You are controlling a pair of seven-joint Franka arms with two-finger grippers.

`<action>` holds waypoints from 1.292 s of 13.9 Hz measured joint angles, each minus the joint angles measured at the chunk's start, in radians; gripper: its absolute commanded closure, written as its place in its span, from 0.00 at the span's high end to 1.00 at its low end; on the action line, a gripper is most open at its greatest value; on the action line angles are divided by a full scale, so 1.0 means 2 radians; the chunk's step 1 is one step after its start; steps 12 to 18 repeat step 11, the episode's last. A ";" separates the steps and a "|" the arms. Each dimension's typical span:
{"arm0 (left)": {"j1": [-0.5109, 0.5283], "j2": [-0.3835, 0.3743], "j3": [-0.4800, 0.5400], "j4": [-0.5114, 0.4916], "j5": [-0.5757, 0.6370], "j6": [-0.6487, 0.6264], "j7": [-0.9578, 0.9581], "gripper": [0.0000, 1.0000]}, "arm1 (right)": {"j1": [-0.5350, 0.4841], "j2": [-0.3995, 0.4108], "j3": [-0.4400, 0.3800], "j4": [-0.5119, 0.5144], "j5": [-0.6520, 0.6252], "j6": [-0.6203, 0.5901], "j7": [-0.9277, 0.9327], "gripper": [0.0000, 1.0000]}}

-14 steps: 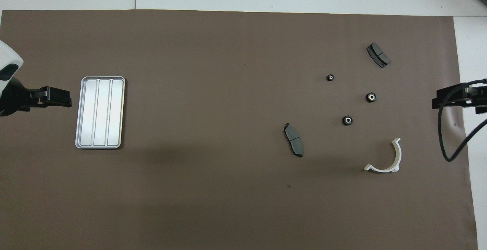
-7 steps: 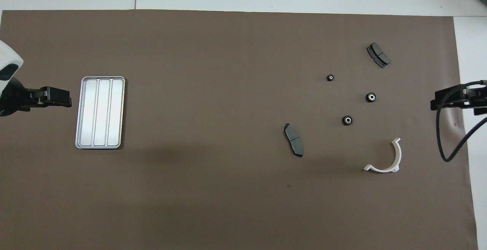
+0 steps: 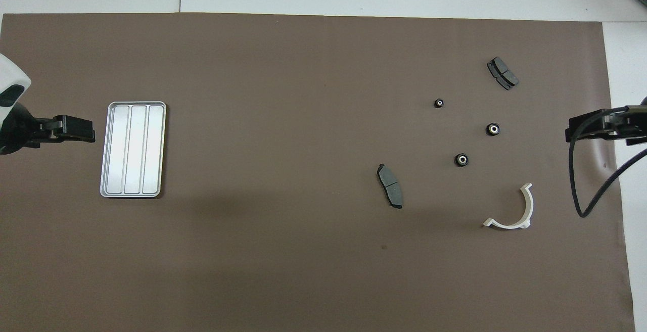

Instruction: Place bearing gear from tray to pile

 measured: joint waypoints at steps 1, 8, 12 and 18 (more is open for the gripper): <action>0.000 0.000 0.000 0.000 0.000 0.000 0.000 1.00 | 0.000 0.000 0.000 0.000 0.000 0.000 0.000 1.00; 0.000 0.000 0.000 0.000 0.000 0.000 0.000 1.00 | 0.000 -0.001 -0.001 -0.008 0.000 -0.001 0.000 1.00; 0.000 0.000 0.000 0.000 0.000 0.000 0.000 1.00 | 0.000 -0.002 -0.001 -0.008 0.000 -0.001 0.000 1.00; 0.000 0.000 0.000 0.000 0.000 0.000 0.000 1.00 | 0.000 -0.002 -0.001 -0.008 0.000 -0.001 0.000 1.00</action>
